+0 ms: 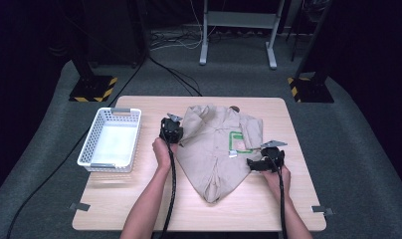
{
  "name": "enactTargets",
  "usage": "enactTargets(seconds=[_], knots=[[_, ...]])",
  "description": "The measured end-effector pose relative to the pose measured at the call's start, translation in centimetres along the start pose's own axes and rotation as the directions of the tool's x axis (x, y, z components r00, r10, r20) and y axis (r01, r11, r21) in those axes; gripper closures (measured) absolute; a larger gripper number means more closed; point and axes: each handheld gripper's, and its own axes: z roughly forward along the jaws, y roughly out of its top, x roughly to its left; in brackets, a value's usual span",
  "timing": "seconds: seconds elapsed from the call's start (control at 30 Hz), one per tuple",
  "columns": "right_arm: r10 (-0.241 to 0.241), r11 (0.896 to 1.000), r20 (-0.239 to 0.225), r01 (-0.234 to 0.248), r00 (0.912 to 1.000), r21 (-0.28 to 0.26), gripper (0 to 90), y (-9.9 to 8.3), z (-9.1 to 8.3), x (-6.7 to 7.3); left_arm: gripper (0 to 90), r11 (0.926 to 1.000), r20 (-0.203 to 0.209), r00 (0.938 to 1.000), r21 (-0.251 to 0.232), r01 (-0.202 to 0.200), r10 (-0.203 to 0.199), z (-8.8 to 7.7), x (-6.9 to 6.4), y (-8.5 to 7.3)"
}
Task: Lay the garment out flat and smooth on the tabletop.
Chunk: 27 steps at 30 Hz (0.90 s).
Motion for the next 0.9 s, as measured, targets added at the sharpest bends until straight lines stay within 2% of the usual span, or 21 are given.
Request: enactTargets(seconds=[0.27, 0.4, 0.47, 0.6, 0.7, 0.9], knots=[[0.0, 1.0, -0.001, 0.0, 1.0, 0.0, 0.0, 0.0, 0.0, 0.0, 85.7, 0.9985, -0.053, 0.998, 0.04, 0.038, -0.036, 0.3, 1.3, -0.9], [0.0, 1.0, -0.001, 0.0, 1.0, 0.0, 0.0, 0.0, 0.0, 0.0, 79.1, 0.9958, -0.075, 0.995, 0.059, 0.07, -0.066, 0.3, 1.9, -1.5], [-0.001, 1.0, -0.001, 0.001, 1.0, 0.0, 0.0, 0.0, 0.0, 0.0, 72.0, 0.9936, -0.08, 0.9931, 0.066, 0.092, -0.086, 0.3, 2.2, -1.7], [0.0, 1.0, -0.002, 0.0, 1.0, 0.0, 0.0, 0.0, 0.0, 0.0, 50.1, 0.9896, -0.092, 0.989, 0.075, 0.123, -0.116, 0.0, 2.6, -2.1], [-0.001, 1.0, -0.002, 0.001, 1.0, 0.0, 0.0, 0.0, 0.0, 0.0, 37.1, 0.9891, -0.079, 0.9903, 0.083, 0.121, -0.114, -0.2, 2.3, -2.4], [-0.001, 1.0, -0.002, 0.001, 1.0, 0.0, 0.0, 0.0, 0.0, 0.0, 17.2, 0.993, -0.031, 0.9971, 0.094, 0.072, -0.069, -0.8, 1.0, -3.4]])
